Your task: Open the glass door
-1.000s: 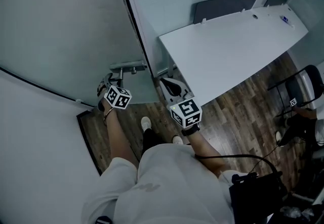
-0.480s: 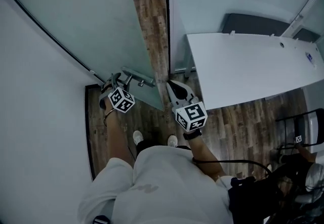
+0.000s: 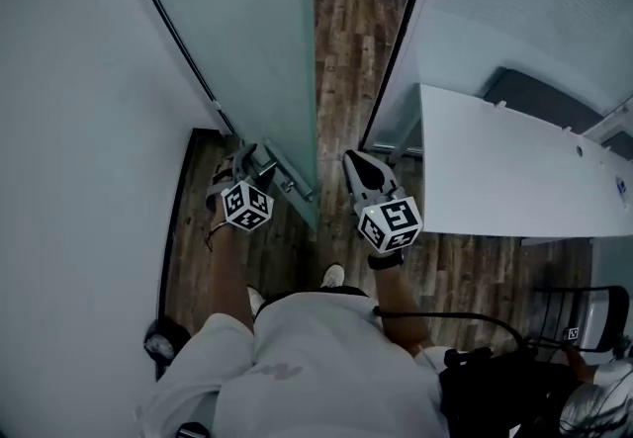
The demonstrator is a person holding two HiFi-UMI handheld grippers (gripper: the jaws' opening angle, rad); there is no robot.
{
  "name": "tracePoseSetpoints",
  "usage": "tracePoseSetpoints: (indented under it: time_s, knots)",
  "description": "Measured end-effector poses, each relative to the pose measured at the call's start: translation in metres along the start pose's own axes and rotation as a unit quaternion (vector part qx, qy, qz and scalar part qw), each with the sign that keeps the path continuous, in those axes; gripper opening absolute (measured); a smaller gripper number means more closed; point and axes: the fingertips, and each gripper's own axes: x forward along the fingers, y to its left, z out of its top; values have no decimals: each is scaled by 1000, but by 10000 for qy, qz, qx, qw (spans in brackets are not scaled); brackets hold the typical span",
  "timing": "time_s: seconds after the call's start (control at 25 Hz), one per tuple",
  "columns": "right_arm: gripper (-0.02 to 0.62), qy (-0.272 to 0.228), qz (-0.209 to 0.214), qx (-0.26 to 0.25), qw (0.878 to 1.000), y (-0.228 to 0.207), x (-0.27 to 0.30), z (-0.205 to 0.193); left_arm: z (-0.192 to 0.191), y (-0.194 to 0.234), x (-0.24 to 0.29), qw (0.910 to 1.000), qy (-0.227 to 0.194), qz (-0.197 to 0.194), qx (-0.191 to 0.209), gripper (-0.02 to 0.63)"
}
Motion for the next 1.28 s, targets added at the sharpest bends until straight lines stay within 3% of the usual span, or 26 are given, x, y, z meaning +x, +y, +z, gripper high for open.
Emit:
tracePoseSetpoints:
  time_s: [0.08, 0.56, 0.84, 1.08, 1.28]
  knots:
    - [3, 54, 194, -18, 9998, 24, 14, -3, -13, 0, -14, 9997, -81, -19, -213, 279]
    - [3, 220, 942, -167, 9952, 155, 74, -7, -97, 7, -96, 9995, -48, -293, 49, 279]
    - [3, 351, 1586, -605, 9849, 213, 89, -30, -146, 1, -121, 9997, 44, -225, 31, 281]
    - [3, 642, 2197, -1110, 9671, 275, 110, -43, -192, 15, -157, 9996, 281, -8, 16, 279]
    - [5, 1053, 2912, -1689, 9357, 334, 124, -64, -235, 34, -192, 9972, 437, 429, -438, 279]
